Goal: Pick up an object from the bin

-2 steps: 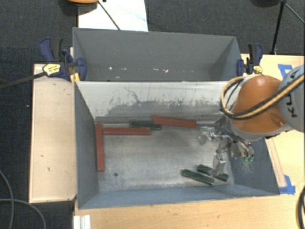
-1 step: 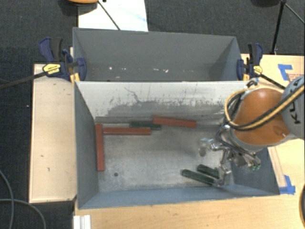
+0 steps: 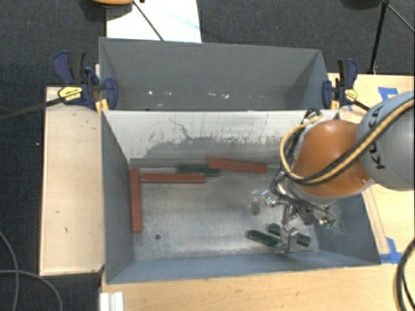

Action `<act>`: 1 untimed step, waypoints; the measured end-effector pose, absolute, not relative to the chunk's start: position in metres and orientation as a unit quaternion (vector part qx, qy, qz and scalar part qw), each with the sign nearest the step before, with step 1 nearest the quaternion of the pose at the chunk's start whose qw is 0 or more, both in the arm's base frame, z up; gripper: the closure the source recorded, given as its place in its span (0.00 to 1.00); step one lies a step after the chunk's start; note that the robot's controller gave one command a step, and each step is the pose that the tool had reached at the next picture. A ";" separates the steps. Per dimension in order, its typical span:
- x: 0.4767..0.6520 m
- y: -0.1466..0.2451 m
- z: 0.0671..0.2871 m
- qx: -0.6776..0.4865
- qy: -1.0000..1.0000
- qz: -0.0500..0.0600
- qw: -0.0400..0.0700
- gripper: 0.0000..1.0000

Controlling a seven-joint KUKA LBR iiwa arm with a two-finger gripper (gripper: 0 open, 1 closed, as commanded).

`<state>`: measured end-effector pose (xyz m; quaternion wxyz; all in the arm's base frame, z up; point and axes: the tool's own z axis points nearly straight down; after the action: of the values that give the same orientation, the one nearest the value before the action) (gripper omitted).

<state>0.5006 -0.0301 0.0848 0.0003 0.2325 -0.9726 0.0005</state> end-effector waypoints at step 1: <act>0.478 -0.094 0.070 0.156 -0.988 0.000 0.001 1.00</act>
Offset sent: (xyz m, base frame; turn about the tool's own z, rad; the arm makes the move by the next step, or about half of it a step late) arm 0.0000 0.0000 0.0000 0.0000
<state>0.4776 -0.0938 0.0700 0.0010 0.1563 -0.9877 0.0000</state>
